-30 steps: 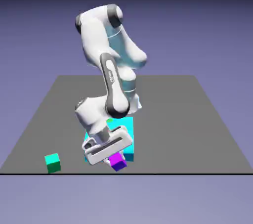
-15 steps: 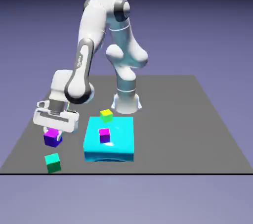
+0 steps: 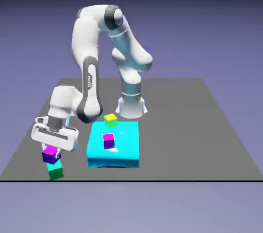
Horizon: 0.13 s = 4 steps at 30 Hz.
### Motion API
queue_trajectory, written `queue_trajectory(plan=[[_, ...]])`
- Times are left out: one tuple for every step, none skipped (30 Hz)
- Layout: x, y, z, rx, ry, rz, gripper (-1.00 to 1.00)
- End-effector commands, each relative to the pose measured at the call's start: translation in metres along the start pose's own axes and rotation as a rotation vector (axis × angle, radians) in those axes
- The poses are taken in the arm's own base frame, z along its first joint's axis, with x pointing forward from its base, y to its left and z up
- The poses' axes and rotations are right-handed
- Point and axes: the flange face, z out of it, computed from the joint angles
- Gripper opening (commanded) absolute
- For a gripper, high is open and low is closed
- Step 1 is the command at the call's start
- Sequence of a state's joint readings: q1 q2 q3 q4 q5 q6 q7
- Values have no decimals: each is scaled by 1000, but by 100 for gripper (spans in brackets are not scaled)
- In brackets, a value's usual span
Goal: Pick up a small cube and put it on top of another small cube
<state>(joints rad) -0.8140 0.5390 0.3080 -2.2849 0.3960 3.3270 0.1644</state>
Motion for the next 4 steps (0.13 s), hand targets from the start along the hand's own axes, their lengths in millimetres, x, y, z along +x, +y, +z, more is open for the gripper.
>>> queue_trajectory(plan=[[-2,0,3,7,-1,1,-100],[-3,-1,6,15,-3,3,-100],[-5,-1,8,22,-4,5,-100],[-5,-1,8,23,-4,5,100]])
